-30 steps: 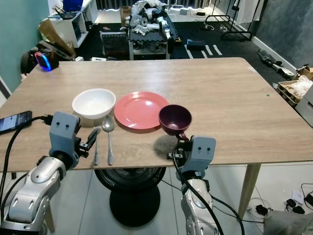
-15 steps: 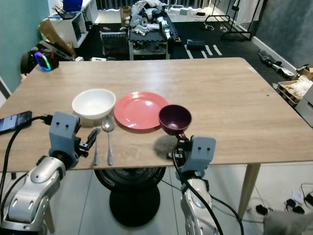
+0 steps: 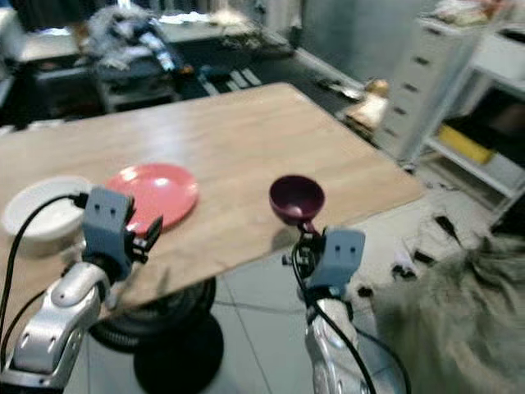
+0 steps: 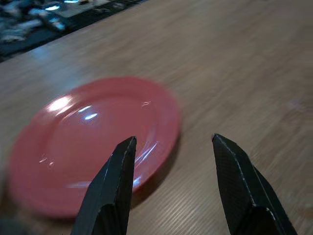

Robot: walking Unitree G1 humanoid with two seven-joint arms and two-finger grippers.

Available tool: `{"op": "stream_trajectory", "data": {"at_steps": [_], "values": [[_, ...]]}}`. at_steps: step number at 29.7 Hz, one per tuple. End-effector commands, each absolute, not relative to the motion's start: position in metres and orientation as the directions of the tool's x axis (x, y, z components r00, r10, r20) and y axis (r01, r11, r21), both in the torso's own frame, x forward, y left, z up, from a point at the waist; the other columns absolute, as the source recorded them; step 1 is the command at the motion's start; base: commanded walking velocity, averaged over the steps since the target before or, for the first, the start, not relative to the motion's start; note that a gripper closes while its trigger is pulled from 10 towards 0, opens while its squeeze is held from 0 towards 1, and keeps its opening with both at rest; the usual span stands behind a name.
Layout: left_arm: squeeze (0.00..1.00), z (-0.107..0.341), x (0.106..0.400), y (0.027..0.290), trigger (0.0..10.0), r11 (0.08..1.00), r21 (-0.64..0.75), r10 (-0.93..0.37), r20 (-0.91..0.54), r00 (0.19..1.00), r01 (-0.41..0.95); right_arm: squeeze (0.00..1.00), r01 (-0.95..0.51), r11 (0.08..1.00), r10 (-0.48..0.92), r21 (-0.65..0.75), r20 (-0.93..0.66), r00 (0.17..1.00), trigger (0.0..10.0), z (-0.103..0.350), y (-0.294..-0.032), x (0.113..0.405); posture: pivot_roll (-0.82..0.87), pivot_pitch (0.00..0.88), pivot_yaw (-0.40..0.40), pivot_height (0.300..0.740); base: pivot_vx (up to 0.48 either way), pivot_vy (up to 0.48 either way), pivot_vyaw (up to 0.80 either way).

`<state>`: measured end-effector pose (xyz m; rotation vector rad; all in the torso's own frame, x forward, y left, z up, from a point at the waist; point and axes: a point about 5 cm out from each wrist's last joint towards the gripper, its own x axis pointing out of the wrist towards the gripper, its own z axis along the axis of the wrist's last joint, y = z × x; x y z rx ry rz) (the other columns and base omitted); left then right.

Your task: Setting the table

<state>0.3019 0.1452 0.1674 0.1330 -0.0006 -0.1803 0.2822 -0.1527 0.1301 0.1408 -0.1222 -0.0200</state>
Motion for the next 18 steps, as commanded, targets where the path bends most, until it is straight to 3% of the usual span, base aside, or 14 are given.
{"op": "stream_trajectory", "data": {"at_steps": [1, 18], "values": [[0.00, 0.1639, 0.3016, 0.1463, 10.0, 0.974, 0.139, -0.175, -0.026, 0.984, 0.177, 0.00, 0.004, 0.991, -0.020, 0.136, 0.117, 0.993, 10.0, 0.1291, -0.1513, 0.2823, -0.03, 0.000, 0.122, 0.740, 0.000, 0.000, -0.80], [0.00, 0.1641, 0.3020, 0.1464, 10.0, 0.974, 0.140, -0.176, -0.027, 0.984, 0.178, 0.00, 0.006, 0.990, -0.022, 0.138, 0.113, 0.993, 10.0, 0.1285, -0.1515, 0.2820, -0.03, 0.000, 0.124, 0.740, 0.000, 0.000, -0.80]]}}
